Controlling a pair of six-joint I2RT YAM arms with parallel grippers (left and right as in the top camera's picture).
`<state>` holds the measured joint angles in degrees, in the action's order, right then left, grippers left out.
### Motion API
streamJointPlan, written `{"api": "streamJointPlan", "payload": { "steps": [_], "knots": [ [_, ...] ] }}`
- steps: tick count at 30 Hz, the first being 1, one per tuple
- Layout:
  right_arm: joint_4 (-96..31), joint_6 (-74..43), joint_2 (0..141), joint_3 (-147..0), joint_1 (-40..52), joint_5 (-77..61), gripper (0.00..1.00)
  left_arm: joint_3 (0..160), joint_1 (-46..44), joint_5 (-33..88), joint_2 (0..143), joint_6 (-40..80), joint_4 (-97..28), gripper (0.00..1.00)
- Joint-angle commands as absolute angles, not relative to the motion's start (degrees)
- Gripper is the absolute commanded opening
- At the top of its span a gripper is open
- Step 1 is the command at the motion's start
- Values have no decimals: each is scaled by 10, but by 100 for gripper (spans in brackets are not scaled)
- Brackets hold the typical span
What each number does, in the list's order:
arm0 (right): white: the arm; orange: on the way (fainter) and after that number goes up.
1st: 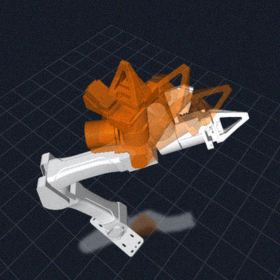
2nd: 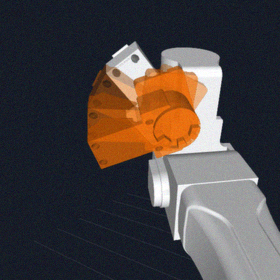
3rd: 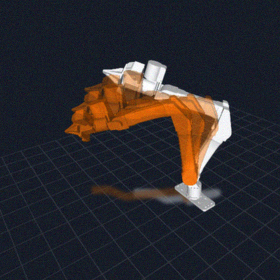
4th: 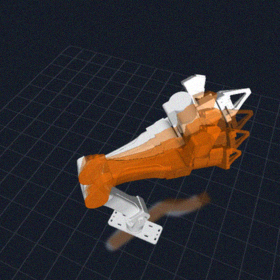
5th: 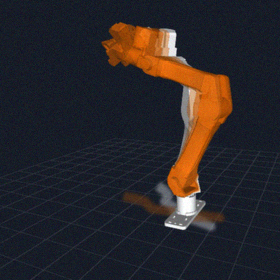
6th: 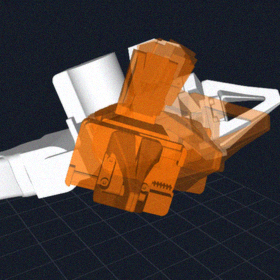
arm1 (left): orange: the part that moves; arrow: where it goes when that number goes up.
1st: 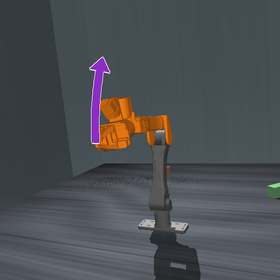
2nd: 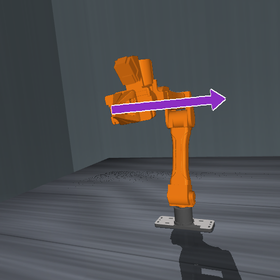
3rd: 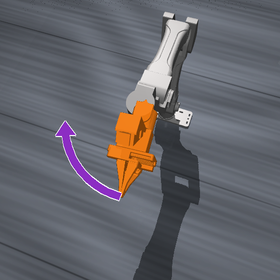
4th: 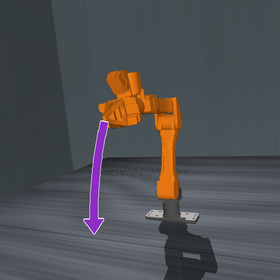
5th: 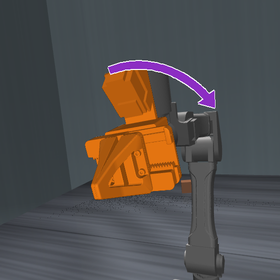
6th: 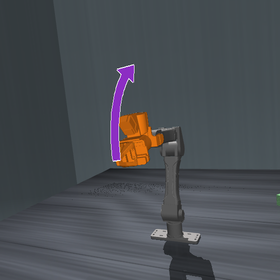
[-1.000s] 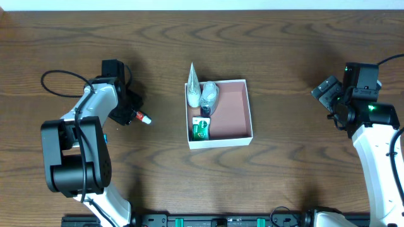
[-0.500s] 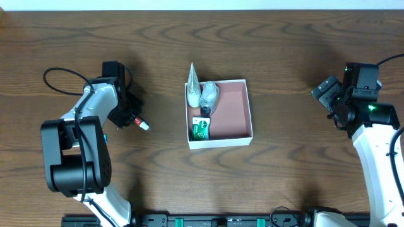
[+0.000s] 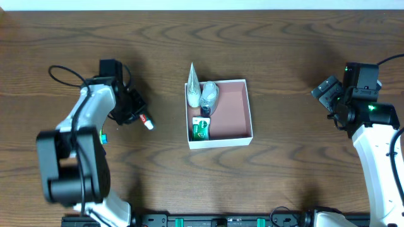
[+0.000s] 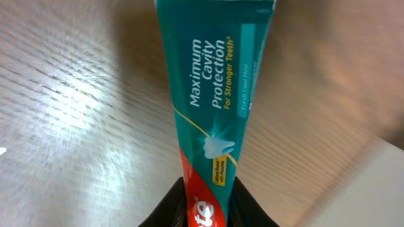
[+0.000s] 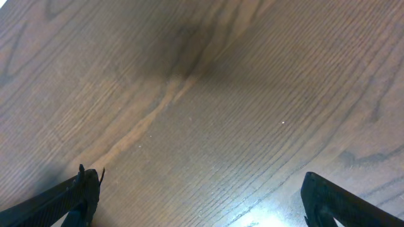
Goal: Pack container
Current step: 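Lift the toothpaste tube and carry it over the box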
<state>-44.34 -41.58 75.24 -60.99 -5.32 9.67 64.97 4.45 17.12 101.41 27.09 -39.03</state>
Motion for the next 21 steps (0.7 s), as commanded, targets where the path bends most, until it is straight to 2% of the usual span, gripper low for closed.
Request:
{"api": "streamJointPlan", "payload": {
  "steps": [1, 11, 21],
  "knots": [
    [-444, -411, 745, -612, -57, 101, 99, 666, 44, 204, 932, 203, -401, 20],
    [-444, -411, 745, -612, -57, 101, 99, 666, -22, 198, 722, 176, -409, 18],
    [-444, -411, 745, -612, -57, 101, 99, 666, -180, 145, 638, 177, -400, 19]
  ]
}}
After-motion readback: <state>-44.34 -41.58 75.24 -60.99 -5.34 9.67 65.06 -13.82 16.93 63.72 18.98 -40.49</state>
